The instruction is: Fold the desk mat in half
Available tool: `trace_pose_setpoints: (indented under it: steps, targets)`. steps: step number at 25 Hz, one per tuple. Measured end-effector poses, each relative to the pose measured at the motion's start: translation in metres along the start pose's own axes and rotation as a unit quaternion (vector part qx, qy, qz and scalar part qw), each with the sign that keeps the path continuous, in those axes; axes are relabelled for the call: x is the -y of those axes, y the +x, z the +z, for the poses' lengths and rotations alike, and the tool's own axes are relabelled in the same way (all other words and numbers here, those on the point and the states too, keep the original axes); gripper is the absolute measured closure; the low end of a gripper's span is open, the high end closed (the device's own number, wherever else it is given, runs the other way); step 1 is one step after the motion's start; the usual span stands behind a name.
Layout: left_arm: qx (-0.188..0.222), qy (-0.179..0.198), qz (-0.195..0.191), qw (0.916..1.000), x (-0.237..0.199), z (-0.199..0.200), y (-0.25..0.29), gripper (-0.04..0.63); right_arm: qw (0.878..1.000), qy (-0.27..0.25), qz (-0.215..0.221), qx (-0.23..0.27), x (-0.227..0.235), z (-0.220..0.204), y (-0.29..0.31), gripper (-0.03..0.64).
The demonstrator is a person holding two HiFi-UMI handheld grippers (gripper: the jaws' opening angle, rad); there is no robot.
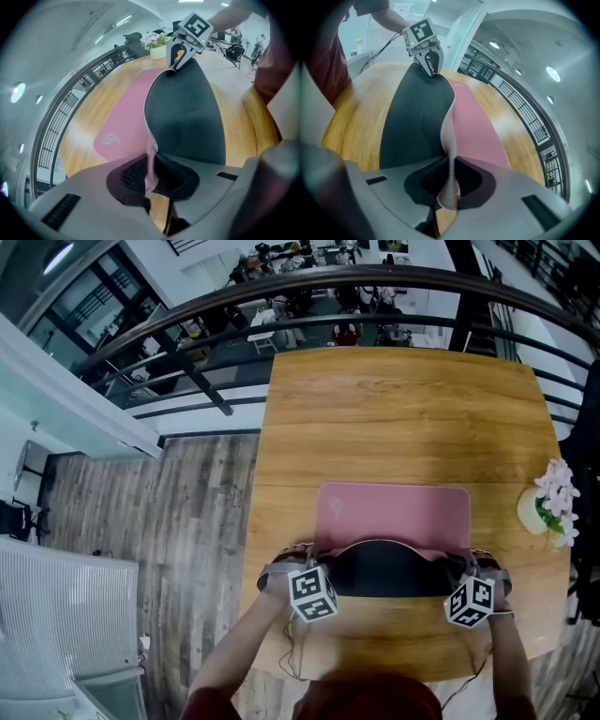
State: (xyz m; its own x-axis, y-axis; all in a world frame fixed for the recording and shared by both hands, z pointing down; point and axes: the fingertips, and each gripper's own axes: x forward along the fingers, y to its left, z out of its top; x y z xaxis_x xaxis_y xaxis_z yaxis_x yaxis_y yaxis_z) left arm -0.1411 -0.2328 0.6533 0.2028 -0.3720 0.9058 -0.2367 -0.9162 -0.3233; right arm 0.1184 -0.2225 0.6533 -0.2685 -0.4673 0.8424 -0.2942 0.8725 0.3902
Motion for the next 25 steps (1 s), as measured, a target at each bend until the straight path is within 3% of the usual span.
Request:
trace_pose_setpoints:
  steps: [12, 25]
  targets:
    - [0.007, 0.007, 0.036, 0.9993, -0.045, 0.008, 0.022, 0.526, 0.999, -0.003, -0.045, -0.006, 0.041, 0.003, 0.024, 0.563]
    - [0.012, 0.016, 0.057, 0.9982, -0.089, 0.015, 0.040, 0.526, 0.998, 0.003, -0.064, -0.014, 0.079, 0.009, 0.045, 0.563]
